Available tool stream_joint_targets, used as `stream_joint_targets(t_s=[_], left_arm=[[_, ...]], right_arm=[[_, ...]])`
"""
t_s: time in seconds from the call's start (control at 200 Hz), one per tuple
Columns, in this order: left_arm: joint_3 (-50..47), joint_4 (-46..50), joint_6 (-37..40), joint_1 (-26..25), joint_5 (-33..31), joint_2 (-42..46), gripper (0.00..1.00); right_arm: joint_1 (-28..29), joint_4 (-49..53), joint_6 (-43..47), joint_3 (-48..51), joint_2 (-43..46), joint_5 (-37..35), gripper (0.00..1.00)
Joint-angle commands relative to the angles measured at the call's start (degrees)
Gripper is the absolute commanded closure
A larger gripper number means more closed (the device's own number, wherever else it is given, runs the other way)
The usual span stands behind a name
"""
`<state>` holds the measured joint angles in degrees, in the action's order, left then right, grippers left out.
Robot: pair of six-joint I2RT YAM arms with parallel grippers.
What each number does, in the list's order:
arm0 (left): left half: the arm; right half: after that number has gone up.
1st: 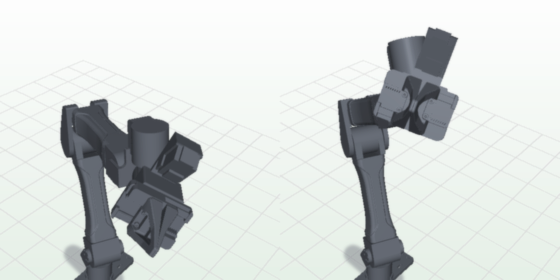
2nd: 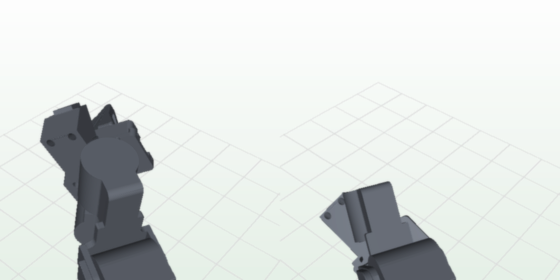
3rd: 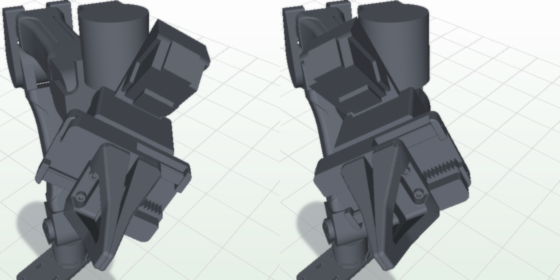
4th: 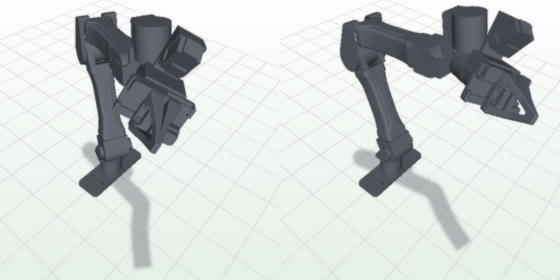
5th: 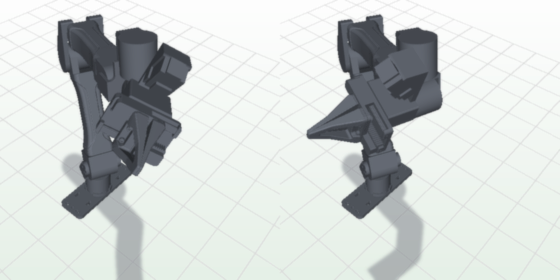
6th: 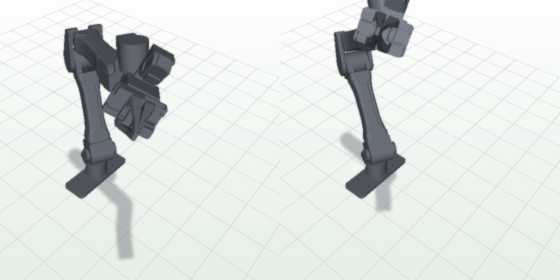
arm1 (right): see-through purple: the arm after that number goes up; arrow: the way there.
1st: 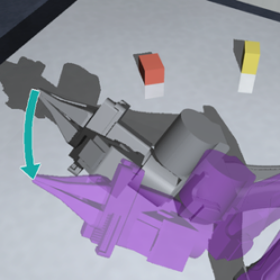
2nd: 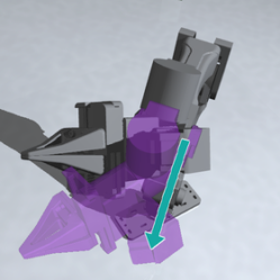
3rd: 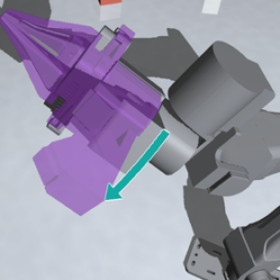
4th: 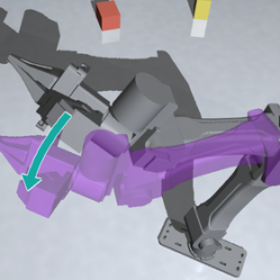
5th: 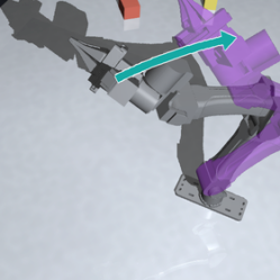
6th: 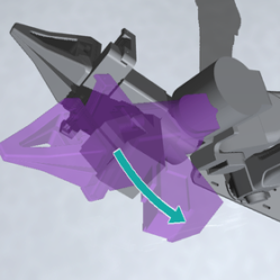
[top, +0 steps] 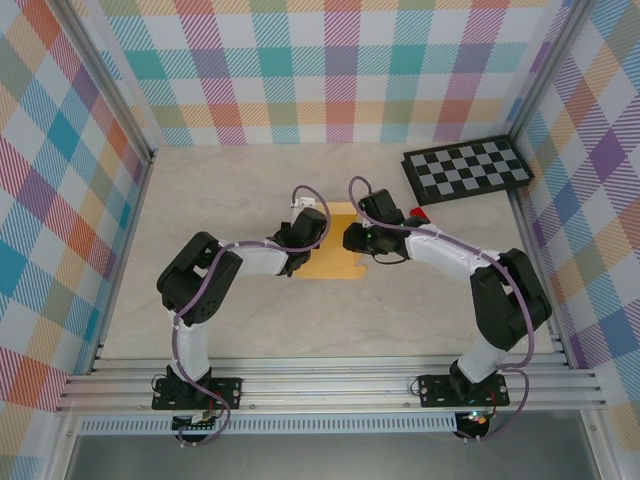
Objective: Fold the paper box
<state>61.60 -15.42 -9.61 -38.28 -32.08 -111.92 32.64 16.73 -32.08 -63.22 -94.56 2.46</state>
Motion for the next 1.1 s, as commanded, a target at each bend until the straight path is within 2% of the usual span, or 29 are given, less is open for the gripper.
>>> stream_joint_targets(t_s=[0.0, 0.205, 0.29, 0.445, 0.665, 0.77, 0.95, 1.095], left_arm=[[-1.8, 2.1, 3.3, -0.6, 1.3, -0.1, 1.0], [-1.5, 3.2, 3.5, -0.6, 2.3, 0.4, 0.9], [-1.7, 3.4, 3.5, -0.6, 2.5, 1.1, 0.77], [-2.2, 3.7, 4.3, -0.4, 4.2, 3.2, 0.64], [-4.1, 4.8, 4.2, -0.2, 7.9, 8.9, 0.52], [-6.0, 6.9, 3.4, 0.6, 11.5, 14.4, 0.49], [-8.5, 11.9, -2.8, 6.3, 22.3, 25.1, 0.51], [-3.2, 16.3, -9.1, 9.7, 27.8, 25.7, 0.51]], right_arm=[[-0.5, 3.4, 2.4, -4.1, 2.9, -1.3, 0.67], [-4.3, 6.3, 6.8, -9.6, 1.3, -1.4, 0.63], [-5.8, 6.6, 8.8, -12.2, -0.4, -1.3, 0.62], [-7.4, 8.4, 12.3, -18.3, -6.1, -1.6, 0.61], [-7.8, 8.7, 13.8, -23.1, -12.5, -1.9, 0.61], [-7.8, 8.5, 13.8, -23.5, -14.1, -1.6, 0.61], [-7.8, 7.9, 14.4, -22.7, -14.8, -1.0, 0.62], [-7.8, 6.9, 14.5, -21.4, -14.5, -0.2, 0.62]])
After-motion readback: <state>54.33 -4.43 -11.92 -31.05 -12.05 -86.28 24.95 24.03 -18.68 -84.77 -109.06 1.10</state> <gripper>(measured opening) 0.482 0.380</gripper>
